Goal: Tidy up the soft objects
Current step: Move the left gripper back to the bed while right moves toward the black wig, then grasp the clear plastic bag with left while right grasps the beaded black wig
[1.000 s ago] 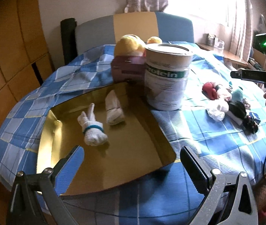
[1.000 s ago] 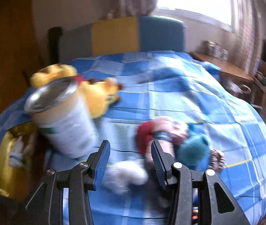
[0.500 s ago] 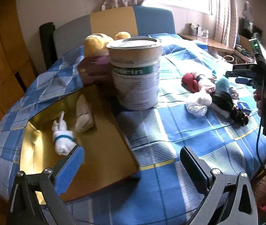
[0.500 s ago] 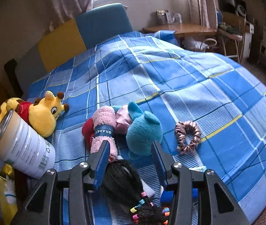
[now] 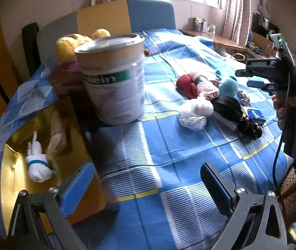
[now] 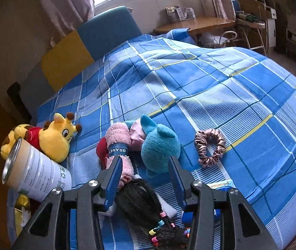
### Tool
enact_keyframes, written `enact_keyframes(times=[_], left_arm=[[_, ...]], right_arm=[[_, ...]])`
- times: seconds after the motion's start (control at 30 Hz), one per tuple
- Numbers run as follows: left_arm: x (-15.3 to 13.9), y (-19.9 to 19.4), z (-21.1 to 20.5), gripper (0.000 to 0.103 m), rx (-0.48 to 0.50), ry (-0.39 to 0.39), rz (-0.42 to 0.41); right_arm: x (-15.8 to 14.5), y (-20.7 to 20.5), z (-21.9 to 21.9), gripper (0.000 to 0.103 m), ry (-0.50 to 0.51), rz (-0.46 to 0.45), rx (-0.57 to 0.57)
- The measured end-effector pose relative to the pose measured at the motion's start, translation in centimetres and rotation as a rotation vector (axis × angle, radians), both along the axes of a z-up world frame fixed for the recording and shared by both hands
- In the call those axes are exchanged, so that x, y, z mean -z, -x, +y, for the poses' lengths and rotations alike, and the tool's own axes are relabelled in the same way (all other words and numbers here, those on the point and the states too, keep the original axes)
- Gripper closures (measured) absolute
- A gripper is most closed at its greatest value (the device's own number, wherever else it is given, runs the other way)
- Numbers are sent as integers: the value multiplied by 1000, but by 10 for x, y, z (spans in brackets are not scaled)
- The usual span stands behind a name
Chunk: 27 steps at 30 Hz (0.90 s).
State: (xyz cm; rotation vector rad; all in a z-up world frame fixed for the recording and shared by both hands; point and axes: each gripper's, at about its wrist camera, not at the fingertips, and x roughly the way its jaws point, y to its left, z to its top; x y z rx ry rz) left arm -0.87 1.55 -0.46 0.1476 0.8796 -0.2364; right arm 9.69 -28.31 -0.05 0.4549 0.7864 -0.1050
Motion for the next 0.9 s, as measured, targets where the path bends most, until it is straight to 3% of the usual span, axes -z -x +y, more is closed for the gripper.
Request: enact_keyframes(times=[0.23, 0.43, 0.6, 0.9], left_arm=[[15, -24, -15, 0, -20, 43, 107], [23, -48, -41, 1, 55, 92, 182], [29, -69, -72, 7, 120, 33, 147], [41, -112, -114, 12, 181, -2, 73]], right_arm=[[-2, 2, -4, 57, -31, -12, 3], [-2, 3, -8, 57, -62, -20, 8], [0, 3, -13, 57, -97, -18, 13], [2, 3, -18, 57, -136, -17, 21]])
